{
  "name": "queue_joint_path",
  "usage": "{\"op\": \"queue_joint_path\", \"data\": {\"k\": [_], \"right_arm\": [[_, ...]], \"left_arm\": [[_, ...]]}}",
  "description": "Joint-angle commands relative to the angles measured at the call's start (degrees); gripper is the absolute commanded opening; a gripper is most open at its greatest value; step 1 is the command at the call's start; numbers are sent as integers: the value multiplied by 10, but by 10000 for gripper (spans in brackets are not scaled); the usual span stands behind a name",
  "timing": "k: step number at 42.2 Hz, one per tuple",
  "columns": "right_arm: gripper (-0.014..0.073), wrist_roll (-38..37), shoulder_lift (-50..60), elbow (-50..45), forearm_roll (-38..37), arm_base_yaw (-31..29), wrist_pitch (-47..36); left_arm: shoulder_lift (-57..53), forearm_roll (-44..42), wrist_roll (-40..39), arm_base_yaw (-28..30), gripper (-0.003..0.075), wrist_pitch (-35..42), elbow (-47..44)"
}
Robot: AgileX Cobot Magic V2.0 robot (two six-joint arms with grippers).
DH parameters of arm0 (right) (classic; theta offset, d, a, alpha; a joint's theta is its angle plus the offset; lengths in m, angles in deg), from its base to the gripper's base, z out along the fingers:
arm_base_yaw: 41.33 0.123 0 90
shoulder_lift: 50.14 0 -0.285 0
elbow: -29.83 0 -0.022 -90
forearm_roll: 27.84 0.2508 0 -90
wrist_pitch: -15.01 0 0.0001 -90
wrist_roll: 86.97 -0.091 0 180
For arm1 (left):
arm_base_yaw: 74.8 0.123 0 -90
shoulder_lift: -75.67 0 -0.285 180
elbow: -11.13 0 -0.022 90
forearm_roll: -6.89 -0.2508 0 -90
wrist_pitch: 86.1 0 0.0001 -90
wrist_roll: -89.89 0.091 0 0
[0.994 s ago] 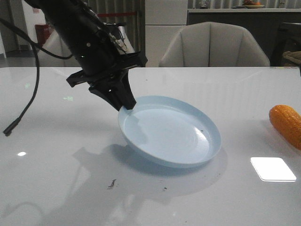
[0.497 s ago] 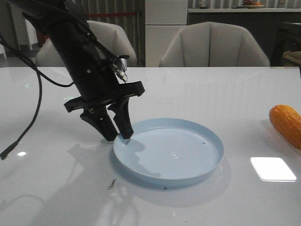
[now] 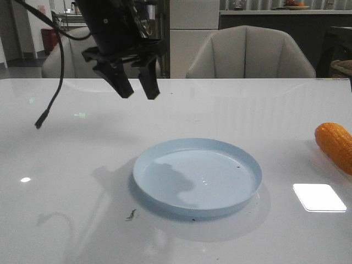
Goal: Place corn on plate with both arms
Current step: 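Raise the left gripper away from the plate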
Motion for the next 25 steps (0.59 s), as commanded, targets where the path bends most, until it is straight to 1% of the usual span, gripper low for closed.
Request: {"op": "queue_joint_path", "data": {"k": [1,3,6,15,21,25], "right_arm": [[519,2,12,18,0,-4,-34],[519,2,12,18,0,-4,-32],[519,2,12,18,0,-4,-26],[519,2,12,18,0,-4,-12],[519,2,12,18,0,-4,-12],[519,2,12,18,0,-4,-12]], "left_arm": [[-47,-107,-82,2,395,14,41],[-57,-172,-136,4,381,18,41],[-71,-231,-177,13,356,15,41],[-95,-277,-171,65,267,-34,28],[-119,-277,-171,115,204,-26,-18],[-145,-272,-171,146,165,-5,-72]]}}
